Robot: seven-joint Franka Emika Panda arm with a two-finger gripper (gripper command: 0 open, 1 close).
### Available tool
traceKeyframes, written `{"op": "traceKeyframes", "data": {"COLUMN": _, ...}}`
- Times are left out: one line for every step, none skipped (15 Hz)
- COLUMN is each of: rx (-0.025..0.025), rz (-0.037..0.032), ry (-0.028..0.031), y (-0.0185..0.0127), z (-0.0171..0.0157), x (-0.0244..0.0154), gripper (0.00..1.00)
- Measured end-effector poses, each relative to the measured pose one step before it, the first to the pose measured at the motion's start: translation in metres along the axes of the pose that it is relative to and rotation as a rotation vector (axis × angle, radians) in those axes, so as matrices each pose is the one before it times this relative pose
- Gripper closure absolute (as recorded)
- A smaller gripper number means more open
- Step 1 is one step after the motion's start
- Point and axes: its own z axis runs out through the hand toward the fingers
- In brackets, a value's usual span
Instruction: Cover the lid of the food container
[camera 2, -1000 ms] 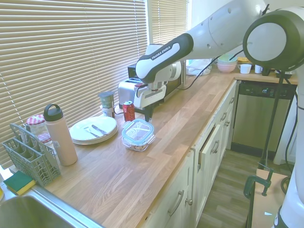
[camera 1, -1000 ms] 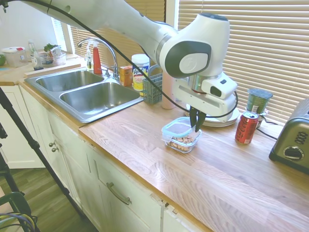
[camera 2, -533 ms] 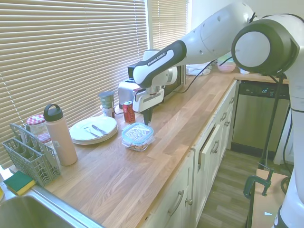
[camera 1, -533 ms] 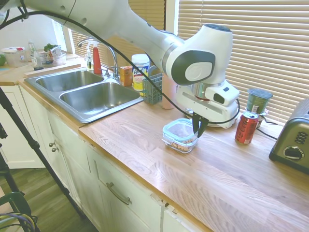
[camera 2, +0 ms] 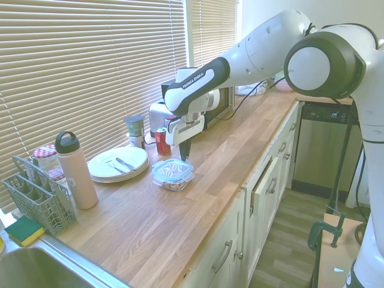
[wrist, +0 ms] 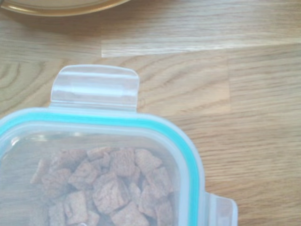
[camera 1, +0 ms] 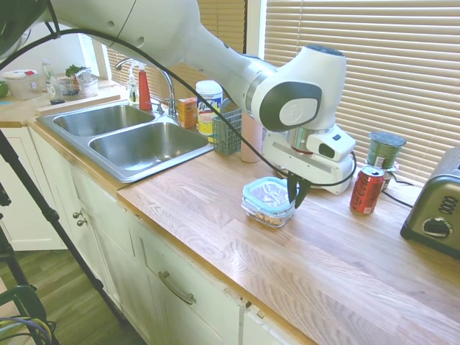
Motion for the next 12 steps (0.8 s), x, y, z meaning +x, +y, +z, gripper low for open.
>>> {"op": "traceKeyframes", "data": {"rx": -0.00435, "rz": 0.00059, "ry": 0.00175, "y": -0.00079, "z": 0.00023, "x": -0.00051, "gripper": 0.0}}
{"op": "traceKeyframes", "data": {"rx": -0.00219, "rz": 0.00265, "ry": 0.00006, "y": -0.00024, "z": 0.0006, "x": -0.00017, "gripper": 0.0}}
{"op": "traceKeyframes", "data": {"rx": -0.00131, "rz": 0.00239, "ry": -0.001, "y": 0.00029, "z": 0.00098, "x": 0.00017, "gripper": 0.0}}
{"op": "traceKeyframes", "data": {"rx": -0.00085, "rz": 0.00239, "ry": -0.00002, "y": 0.00068, "z": 0.00057, "x": 0.00083, "gripper": 0.0}}
{"op": "traceKeyframes", "data": {"rx": -0.00104, "rz": 0.00338, "ry": 0.00095, "y": 0.00136, "z": 0.00029, "x": 0.00201, "gripper": 0.0}}
{"op": "traceKeyframes", "data": {"rx": -0.00069, "rz": 0.0032, "ry": 0.00225, "y": 0.00091, "z": -0.00064, "x": 0.00271, "gripper": 0.0}}
{"op": "traceKeyframes", "data": {"rx": -0.00034, "rz": 0.00298, "ry": 0.00129, "y": 0.00103, "z": -0.00079, "x": 0.0022, "gripper": 0.0}}
{"op": "traceKeyframes", "data": {"rx": -0.00042, "rz": 0.00081, "ry": -0.00035, "y": -0.0001, "z": -0.00105, "x": 0.00111, "gripper": 0.0}}
{"op": "traceKeyframes", "data": {"rx": -0.00075, "rz": 0.00048, "ry": -0.00158, "y": -0.00008, "z": -0.00166, "x": 0.00073, "gripper": 0.0}}
{"op": "traceKeyframes", "data": {"rx": 0.00068, "rz": 0.00027, "ry": 0.00099, "y": -0.00031, "z": -0.00225, "x": 0.00105, "gripper": 0.0}}
{"op": "traceKeyframes", "data": {"rx": 0.00065, "rz": 0.00083, "ry": 0.00092, "y": 0.00002, "z": -0.00227, "x": 0.00119, "gripper": 0.0}}
{"op": "traceKeyframes", "data": {"rx": 0.0011, "rz": 0.00141, "ry": 0.00214, "y": 0.00037, "z": -0.00203, "x": 0.00136, "gripper": 0.0}}
